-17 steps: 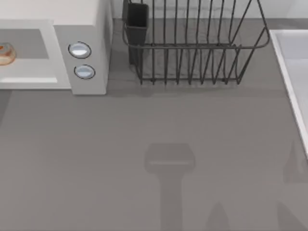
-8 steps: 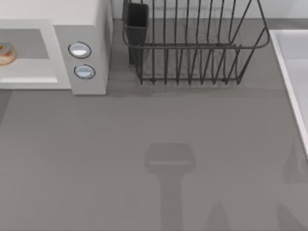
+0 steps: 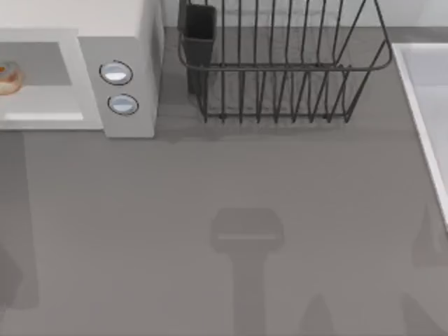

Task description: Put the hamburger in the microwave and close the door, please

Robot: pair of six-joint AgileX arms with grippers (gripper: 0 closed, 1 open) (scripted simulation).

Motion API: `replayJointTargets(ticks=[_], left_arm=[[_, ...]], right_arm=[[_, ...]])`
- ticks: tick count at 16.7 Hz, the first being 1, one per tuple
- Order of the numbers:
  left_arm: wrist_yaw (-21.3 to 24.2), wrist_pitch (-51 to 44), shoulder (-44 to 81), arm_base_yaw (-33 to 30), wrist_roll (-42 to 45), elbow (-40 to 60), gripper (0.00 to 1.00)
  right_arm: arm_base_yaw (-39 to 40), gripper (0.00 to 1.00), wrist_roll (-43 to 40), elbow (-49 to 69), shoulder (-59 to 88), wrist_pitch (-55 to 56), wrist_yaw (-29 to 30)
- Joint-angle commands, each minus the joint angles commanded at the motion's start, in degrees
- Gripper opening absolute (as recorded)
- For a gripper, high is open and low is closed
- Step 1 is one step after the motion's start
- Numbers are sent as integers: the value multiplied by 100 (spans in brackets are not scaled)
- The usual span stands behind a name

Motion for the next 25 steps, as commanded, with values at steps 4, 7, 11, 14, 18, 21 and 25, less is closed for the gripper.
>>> replayJointTargets(ticks=[4,7,11,14,18,21,25], left_arm=[[-137,355,-532,-273,-342,-582,0],[-138,359,-536,-275,-345,-588,0],[-285,431,-751,-470,-571,-818,0],[-634,636,-1442,-1144,-1173,-1414,0],[-1095,924,-2250,-1926,-1926,-2130,0],[-1143,959,-2312,-1990,-1991,-2194,0],[-1190,952,-2329,-2055,-2069,-2203,0]], right_arm=[[0,100,0,0,0,0,0],[0,100,0,0,0,0,0],[0,100,0,0,0,0,0],[0,100,0,0,0,0,0],[0,100,0,0,0,0,0],[0,100,0,0,0,0,0],[0,100,0,0,0,0,0]])
